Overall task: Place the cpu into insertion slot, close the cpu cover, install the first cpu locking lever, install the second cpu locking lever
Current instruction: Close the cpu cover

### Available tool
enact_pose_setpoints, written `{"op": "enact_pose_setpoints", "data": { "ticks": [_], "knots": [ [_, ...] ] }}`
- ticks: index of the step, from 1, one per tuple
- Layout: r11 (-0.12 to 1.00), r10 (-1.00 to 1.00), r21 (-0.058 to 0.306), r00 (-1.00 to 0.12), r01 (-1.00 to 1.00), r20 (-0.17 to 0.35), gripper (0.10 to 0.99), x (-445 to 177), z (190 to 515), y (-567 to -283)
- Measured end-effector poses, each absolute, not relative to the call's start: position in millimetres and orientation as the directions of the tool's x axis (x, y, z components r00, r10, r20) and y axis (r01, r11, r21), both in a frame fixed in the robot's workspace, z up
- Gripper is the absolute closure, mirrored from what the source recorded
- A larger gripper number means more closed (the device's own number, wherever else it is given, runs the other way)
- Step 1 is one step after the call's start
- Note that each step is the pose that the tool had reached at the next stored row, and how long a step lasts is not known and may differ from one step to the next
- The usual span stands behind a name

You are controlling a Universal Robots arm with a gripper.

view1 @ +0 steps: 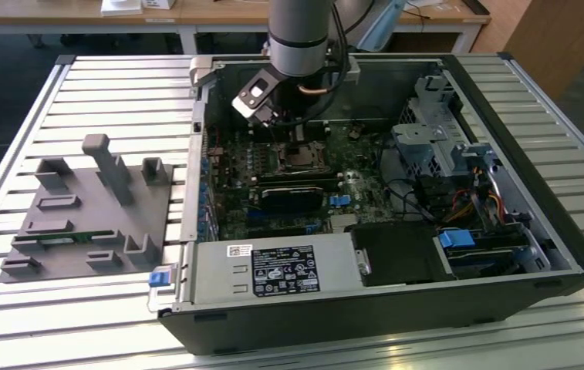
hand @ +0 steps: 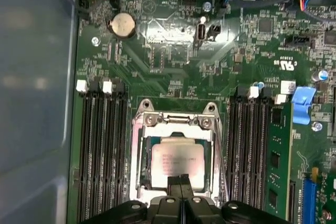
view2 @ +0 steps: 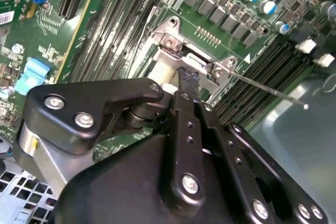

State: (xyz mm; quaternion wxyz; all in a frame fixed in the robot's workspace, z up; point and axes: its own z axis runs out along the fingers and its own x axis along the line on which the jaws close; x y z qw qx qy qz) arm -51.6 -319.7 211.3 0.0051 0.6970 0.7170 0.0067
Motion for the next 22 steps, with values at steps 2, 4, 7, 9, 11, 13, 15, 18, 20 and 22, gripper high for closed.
{"op": "enact_pose_setpoints", "data": {
  "ticks": [2, 4, 7, 9, 11, 13, 15, 18, 20, 22],
  "knots": [
    [0.03, 1.0, 0.017, -0.03, 0.999, 0.002, 0.98, -53.9, 210.5, -319.8],
    [0.032, 0.999, 0.017, -0.032, 0.999, 0.002, 0.98, -55.5, 209.3, -319.7],
    [0.034, 0.999, 0.017, -0.034, 0.999, 0.002, 0.98, -56.1, 207.3, -319.7],
    [0.034, 0.999, 0.017, -0.034, 0.999, 0.002, 0.98, -56.1, 206.0, -319.7],
    [0.034, 0.999, 0.017, -0.034, 0.999, 0.002, 0.98, -56.1, 205.0, -319.7],
    [0.034, 0.999, 0.017, -0.034, 0.999, 0.002, 0.98, -56.1, 204.0, -319.7],
    [0.034, 0.999, 0.016, -0.035, 0.999, 0.002, 0.98, -56.2, 203.6, -319.8],
    [0.035, 0.999, 0.017, -0.035, 0.999, 0.002, 0.98, -56.1, 202.9, -319.7],
    [0.035, 0.999, 0.017, -0.035, 0.999, 0.002, 0.98, -56.1, 202.5, -319.7],
    [0.035, 0.999, 0.017, -0.035, 0.999, 0.002, 0.98, -55.6, 202.1, -319.7]
  ]
}}
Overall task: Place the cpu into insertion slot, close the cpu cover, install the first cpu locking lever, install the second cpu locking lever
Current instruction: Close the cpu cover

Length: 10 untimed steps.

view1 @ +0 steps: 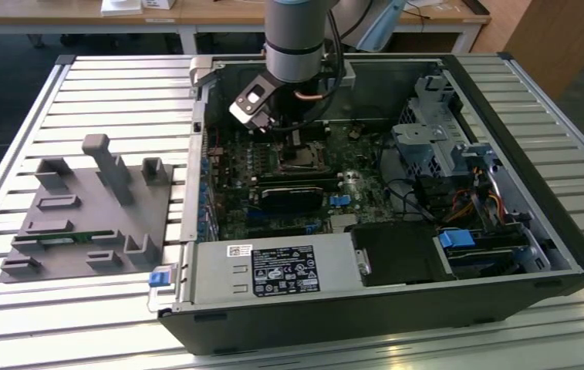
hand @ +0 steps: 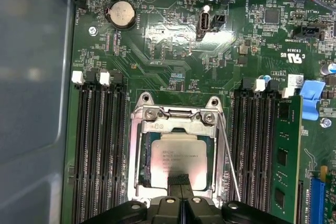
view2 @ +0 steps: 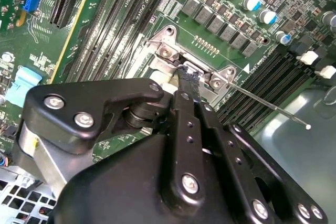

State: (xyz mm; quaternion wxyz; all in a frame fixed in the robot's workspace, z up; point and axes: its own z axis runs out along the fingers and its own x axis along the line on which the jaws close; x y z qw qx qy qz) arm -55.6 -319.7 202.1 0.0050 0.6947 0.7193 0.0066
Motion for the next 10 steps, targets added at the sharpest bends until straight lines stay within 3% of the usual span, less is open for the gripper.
{"op": "enact_pose_setpoints", "data": {
  "ticks": [10],
  "knots": [
    [0.036, 0.999, 0.017, -0.036, 0.999, 0.002, 0.98, -39.8, 201.2, -318.3]
  ]
}}
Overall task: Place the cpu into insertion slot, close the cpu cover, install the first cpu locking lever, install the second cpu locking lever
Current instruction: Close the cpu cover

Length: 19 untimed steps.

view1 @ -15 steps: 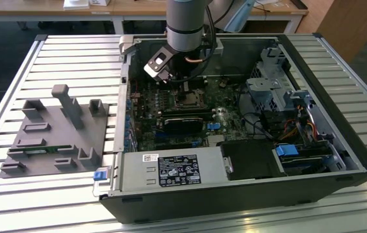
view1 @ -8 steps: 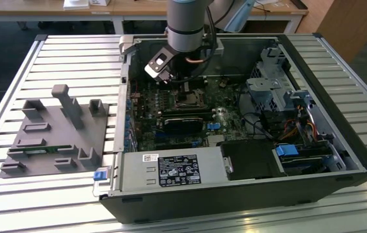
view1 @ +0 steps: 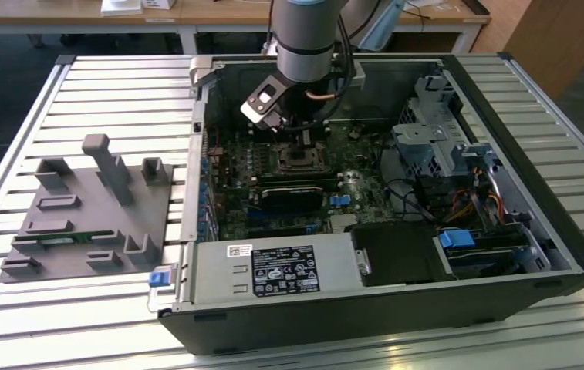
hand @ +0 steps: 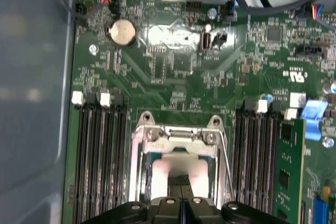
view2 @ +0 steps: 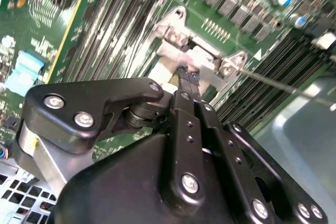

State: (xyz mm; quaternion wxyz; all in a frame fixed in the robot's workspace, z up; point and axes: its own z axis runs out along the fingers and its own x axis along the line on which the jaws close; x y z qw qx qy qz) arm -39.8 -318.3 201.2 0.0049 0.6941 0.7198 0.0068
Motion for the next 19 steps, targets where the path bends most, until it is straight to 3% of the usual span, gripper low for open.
{"op": "enact_pose_setpoints", "data": {
  "ticks": [19],
  "knots": [
    [0.042, 0.999, 0.017, -0.042, 0.999, 0.002, 0.98, -50.3, 200.1, -317.9]
  ]
}}
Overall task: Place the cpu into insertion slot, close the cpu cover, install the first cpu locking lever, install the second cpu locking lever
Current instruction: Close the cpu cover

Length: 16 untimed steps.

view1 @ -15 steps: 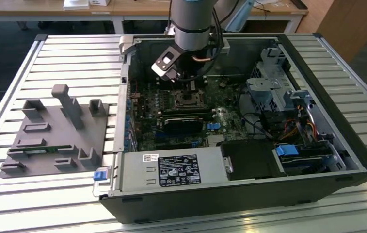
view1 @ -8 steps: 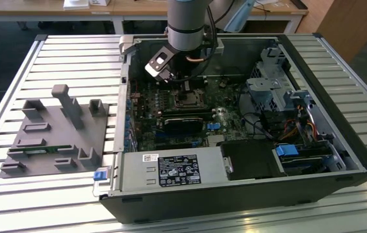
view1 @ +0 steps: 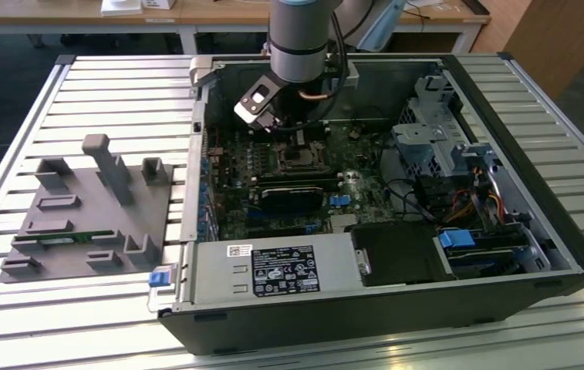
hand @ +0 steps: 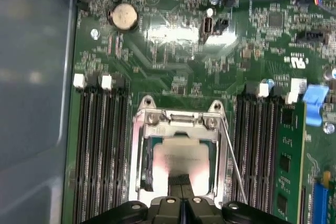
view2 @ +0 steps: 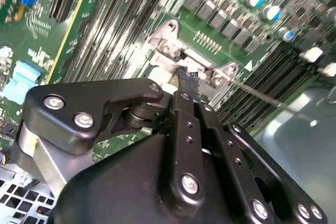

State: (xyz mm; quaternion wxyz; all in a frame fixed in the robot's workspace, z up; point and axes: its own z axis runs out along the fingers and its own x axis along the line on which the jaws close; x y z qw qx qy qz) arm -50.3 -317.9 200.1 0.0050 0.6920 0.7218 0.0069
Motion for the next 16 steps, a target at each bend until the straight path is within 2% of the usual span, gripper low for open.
{"op": "enact_pose_setpoints", "data": {
  "ticks": [16],
  "knots": [
    [0.043, 0.999, 0.017, -0.043, 0.999, 0.004, 0.98, -36.0, 207.2, -316.4]
  ]
}}
